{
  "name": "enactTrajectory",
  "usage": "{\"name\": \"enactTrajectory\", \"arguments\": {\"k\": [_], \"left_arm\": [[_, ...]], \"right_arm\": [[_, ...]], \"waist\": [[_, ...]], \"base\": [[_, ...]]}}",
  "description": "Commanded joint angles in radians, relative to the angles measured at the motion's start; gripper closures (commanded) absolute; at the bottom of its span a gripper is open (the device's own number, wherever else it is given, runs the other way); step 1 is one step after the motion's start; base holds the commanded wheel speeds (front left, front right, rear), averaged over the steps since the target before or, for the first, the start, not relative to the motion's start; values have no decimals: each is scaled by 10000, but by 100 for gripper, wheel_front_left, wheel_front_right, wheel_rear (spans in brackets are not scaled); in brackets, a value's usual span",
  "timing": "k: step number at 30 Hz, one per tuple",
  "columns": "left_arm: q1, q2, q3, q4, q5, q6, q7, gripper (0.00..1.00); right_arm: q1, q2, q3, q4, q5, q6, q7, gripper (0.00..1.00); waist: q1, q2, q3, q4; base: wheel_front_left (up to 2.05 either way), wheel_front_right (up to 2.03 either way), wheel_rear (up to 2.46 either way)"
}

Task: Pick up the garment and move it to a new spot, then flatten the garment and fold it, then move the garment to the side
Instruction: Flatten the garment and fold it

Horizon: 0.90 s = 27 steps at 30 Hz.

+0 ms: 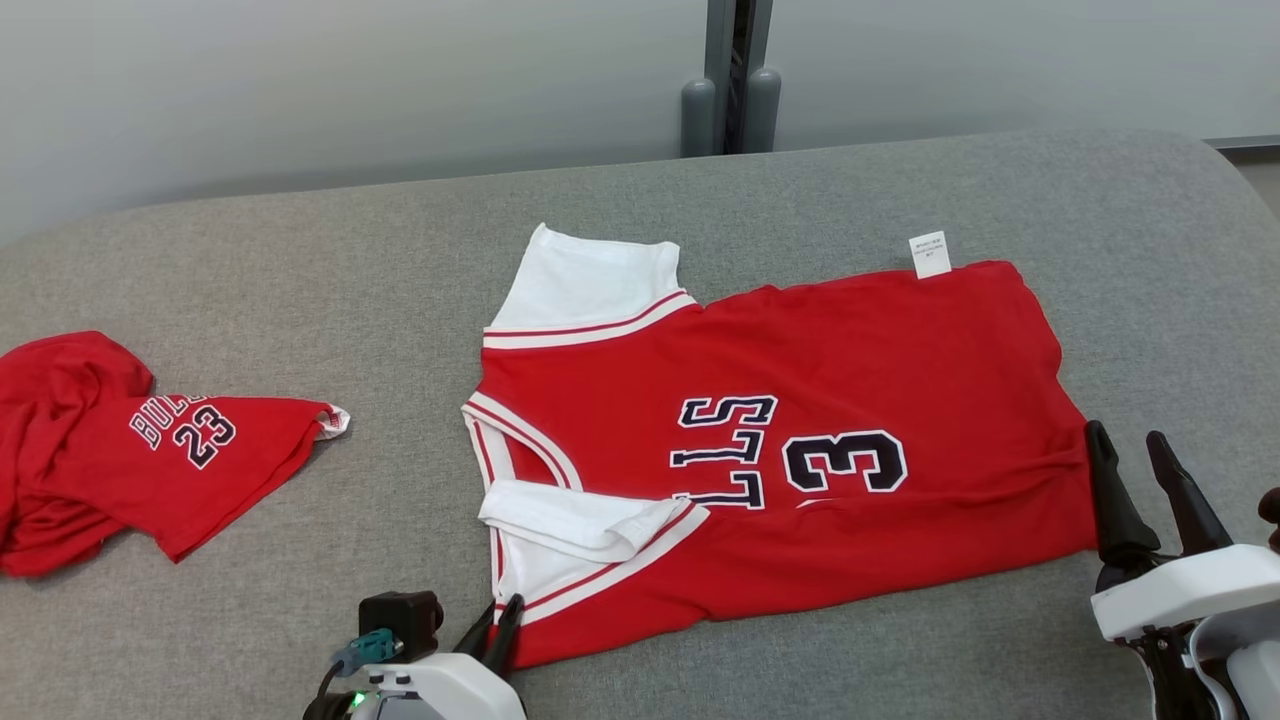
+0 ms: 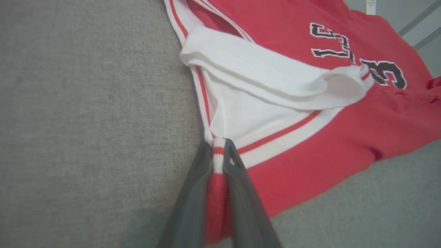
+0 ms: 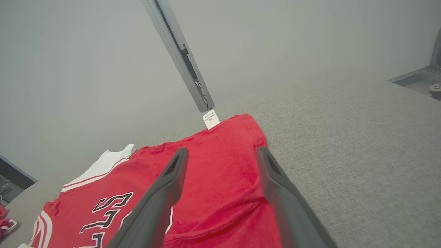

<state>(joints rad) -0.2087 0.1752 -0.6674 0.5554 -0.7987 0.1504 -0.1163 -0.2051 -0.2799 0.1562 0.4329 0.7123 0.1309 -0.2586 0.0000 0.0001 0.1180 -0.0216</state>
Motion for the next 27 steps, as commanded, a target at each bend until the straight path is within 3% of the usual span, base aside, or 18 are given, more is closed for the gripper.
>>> {"name": "enactTrajectory", "arguments": {"k": [1,11,21,27], "left_arm": [[-115,91,6,35,93,3,-68,100],[-522,540,213,-457,480,303,-709,100],[-560,671,128,-866,570,382,-709,100],[-542,668,12,-1005,582,397,-614,100]], "right_arm": [[60,-17,-73,71,9,-4,-7,0],[-128,290,-773,1272,-329,-4,457,0],[-586,1024,-1617,2789,102,-4,934,0],[-863,1314,-1607,3414,615,-4,1139,0]], "waist": [[0,-1,6,13],[0,-1,91,103],[0,-1,281,226],[0,-1,363,301]], "base": [[0,0,0],[0,0,0],[0,0,0],[0,0,0]]}}
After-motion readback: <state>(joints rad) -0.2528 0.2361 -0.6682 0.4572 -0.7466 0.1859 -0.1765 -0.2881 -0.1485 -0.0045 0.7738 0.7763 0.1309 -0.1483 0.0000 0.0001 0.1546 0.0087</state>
